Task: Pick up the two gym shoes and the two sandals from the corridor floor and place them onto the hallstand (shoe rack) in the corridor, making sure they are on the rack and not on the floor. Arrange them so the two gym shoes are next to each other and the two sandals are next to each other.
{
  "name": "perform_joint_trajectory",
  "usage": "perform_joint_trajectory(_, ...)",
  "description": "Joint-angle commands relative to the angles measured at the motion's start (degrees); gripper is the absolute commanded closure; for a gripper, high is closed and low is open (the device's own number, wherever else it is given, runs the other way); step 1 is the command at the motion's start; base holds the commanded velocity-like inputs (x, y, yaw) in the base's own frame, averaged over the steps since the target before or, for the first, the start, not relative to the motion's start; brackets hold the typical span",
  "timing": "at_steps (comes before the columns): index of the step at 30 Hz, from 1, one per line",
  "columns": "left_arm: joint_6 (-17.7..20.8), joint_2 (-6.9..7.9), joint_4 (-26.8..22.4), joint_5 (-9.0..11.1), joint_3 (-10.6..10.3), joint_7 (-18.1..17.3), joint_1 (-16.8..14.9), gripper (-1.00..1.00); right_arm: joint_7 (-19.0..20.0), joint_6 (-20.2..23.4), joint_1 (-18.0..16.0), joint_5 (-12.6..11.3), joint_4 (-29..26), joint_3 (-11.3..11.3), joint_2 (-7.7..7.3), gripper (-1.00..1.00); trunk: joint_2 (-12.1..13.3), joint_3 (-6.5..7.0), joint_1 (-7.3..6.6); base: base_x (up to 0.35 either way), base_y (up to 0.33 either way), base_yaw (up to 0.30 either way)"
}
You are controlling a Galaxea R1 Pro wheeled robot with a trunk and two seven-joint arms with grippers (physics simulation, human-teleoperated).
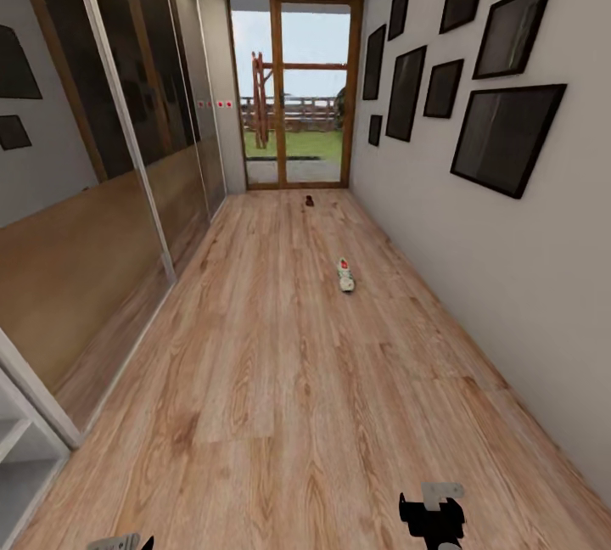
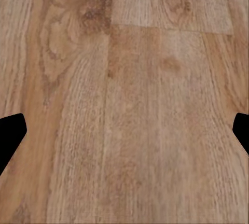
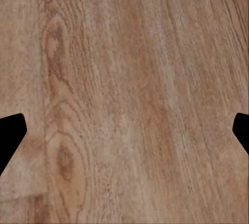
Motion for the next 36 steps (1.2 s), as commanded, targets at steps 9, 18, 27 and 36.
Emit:
perform_joint_trajectory(9, -0.24, -0.01, 0.06, -0.58, 0.48, -0.21, -0.05, -1.00, -0.27, -0.15, -0.04, 0.61, 0.06, -0.46, 0.02, -1.00, -0.02, -0.05, 0.02, 0.340, 0.092, 0.000)
perform_joint_trajectory(18, -0.24, -0.01, 0.06, -0.59, 0.49, -0.21, -0.03, -1.00, -0.29, -0.15, -0.04, 0.61, 0.06, -0.46, 0.02, -1.00, -0.02, -0.05, 0.02, 0.340, 0.092, 0.000)
perform_joint_trajectory(27, -0.24, -0.01, 0.06, -0.57, 0.48, -0.21, -0.05, -1.00, -0.26, -0.15, -0.04, 0.61, 0.06, -0.46, 0.01, -1.00, -0.02, -0.05, 0.02, 0.340, 0.092, 0.000)
perform_joint_trajectory(36, -0.24, -0.01, 0.06, -0.54, 0.47, -0.21, -0.02, -1.00, -0.29, -0.15, -0.04, 0.61, 0.06, -0.46, 0.02, -1.00, -0.02, -0.05, 0.02, 0.340, 0.092, 0.000)
